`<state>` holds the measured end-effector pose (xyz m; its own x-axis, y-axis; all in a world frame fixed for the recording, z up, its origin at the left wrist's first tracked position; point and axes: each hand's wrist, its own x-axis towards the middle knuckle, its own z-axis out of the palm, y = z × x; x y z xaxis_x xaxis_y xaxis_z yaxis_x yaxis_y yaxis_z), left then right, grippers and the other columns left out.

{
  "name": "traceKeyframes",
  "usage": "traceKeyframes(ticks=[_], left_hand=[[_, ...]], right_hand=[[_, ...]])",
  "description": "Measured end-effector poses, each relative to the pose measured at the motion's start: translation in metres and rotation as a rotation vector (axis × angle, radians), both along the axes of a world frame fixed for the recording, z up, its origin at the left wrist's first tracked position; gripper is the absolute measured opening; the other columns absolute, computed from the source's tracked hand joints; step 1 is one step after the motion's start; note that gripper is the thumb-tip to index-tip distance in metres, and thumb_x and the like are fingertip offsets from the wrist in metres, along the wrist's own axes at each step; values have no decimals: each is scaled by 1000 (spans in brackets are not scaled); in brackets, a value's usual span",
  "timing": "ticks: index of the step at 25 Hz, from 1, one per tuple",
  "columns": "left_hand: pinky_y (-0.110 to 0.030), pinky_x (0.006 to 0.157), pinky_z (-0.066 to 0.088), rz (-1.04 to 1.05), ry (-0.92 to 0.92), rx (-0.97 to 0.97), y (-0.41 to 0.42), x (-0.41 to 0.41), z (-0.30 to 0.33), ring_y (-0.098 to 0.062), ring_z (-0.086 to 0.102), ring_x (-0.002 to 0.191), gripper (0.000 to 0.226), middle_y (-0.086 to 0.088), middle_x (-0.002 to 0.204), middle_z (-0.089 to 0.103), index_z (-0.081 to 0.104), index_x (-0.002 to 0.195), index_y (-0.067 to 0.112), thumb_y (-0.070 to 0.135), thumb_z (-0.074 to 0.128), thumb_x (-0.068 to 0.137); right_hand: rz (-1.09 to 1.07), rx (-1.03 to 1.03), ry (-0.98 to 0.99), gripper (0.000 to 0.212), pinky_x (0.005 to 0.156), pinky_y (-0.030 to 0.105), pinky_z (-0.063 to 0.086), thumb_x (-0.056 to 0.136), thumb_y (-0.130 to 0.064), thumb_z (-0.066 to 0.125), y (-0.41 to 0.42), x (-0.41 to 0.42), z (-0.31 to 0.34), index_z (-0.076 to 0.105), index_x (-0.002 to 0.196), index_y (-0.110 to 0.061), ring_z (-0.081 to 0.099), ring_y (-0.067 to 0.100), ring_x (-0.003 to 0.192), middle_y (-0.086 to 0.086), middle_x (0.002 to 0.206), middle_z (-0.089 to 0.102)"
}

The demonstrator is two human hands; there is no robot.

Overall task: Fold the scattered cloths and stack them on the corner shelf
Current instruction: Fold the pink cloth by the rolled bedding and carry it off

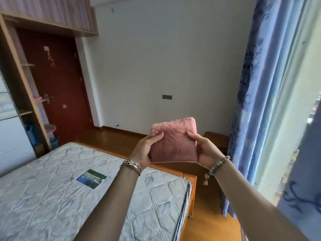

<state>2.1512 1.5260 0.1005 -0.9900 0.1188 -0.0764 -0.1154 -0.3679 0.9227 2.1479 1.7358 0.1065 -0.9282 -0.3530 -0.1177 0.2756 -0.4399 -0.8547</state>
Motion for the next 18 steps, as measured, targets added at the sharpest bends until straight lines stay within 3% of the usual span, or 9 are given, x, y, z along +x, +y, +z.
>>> traceKeyframes(ticks=[3,8,14,18], left_hand=[[-55,97,48,-52,19,-65,31,-40,3,-32,67,107,41,-14,113,72,68,114,13,25,78,75],[-50,91,52,-113,51,-94,73,-136,0,-29,64,109,37,-9,114,71,67,114,23,25,76,78],[-40,82,54,-204,71,-57,112,-252,7,-23,68,104,37,-7,113,72,64,120,22,21,71,84],[-40,84,53,-243,61,-70,142,-319,4,-24,67,106,39,-6,112,73,64,122,21,20,71,84]], right_hand=[[-35,-7,13,28,80,42,58,84,-23,65,35,-28,1,66,107,-7,72,28,90,13,100,74],[-120,48,17,45,99,49,49,82,-25,71,80,-115,-10,60,123,-9,67,30,106,12,114,69],[-155,67,57,40,92,49,53,86,-26,67,120,-219,-1,61,123,-12,67,30,103,10,113,70],[-188,67,45,39,90,47,54,87,-27,66,150,-279,-8,62,122,-12,68,29,104,9,112,71]])
